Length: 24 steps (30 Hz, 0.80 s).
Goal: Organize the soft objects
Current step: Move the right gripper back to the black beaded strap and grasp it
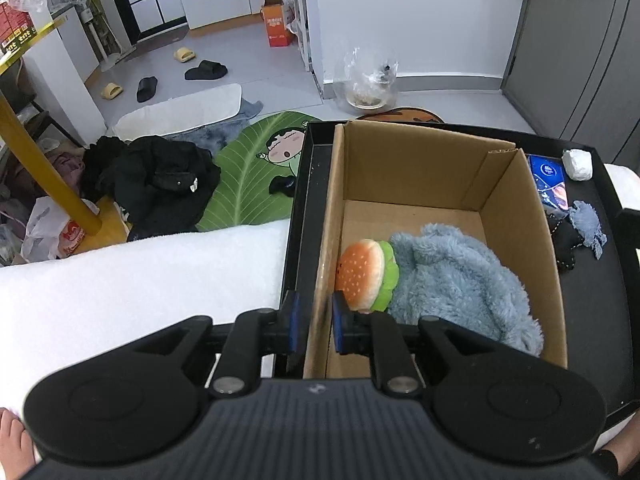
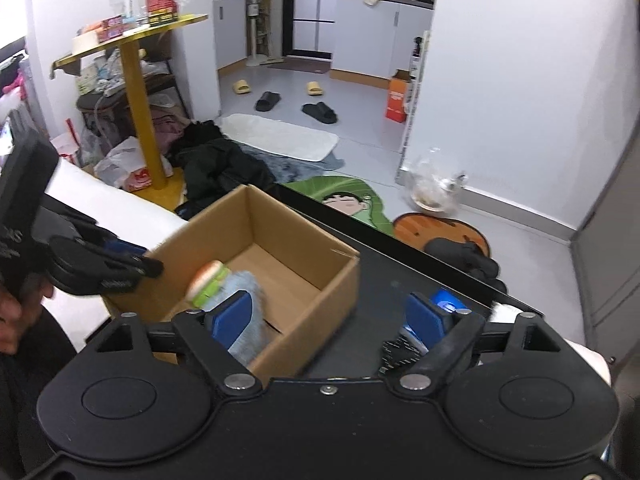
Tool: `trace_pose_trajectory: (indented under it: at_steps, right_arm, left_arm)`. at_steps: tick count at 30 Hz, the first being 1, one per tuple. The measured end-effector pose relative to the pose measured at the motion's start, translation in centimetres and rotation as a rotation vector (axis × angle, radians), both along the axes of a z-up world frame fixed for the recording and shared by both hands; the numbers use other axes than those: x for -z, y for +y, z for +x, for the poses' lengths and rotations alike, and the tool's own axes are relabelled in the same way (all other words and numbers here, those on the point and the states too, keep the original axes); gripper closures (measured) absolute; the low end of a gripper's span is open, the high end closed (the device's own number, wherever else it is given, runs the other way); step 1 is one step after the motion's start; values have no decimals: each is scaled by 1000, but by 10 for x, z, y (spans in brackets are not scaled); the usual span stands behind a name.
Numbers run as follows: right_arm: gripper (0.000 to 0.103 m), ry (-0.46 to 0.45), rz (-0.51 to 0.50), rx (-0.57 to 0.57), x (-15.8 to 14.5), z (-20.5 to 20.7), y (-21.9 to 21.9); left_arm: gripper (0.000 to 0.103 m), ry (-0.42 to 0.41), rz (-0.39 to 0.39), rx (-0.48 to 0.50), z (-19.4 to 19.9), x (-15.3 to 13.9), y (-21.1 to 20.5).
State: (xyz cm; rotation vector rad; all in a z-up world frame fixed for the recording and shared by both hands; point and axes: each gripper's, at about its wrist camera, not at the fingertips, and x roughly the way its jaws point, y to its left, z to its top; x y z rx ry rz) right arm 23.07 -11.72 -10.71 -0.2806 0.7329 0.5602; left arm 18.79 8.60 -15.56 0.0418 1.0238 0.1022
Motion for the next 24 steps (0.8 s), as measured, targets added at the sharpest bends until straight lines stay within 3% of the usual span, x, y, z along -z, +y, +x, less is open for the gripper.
trace_pose_trajectory:
  at_steps: [6, 13, 18, 24]
  right_arm:
    - [19, 3, 22, 57, 8, 0, -23]
    - [16, 9, 68, 137, 22, 0, -51]
    - [16, 43, 86, 188, 36, 6, -61]
    - [14, 128, 89, 202, 56, 12, -63]
  left_arm:
    - [79, -1, 38, -27, -4, -6, -2]
    - [57, -30, 53, -86, -8, -20, 4]
    - [54, -24, 64, -80, -5, -30, 0]
    - [43, -1, 105, -100, -14, -25, -16]
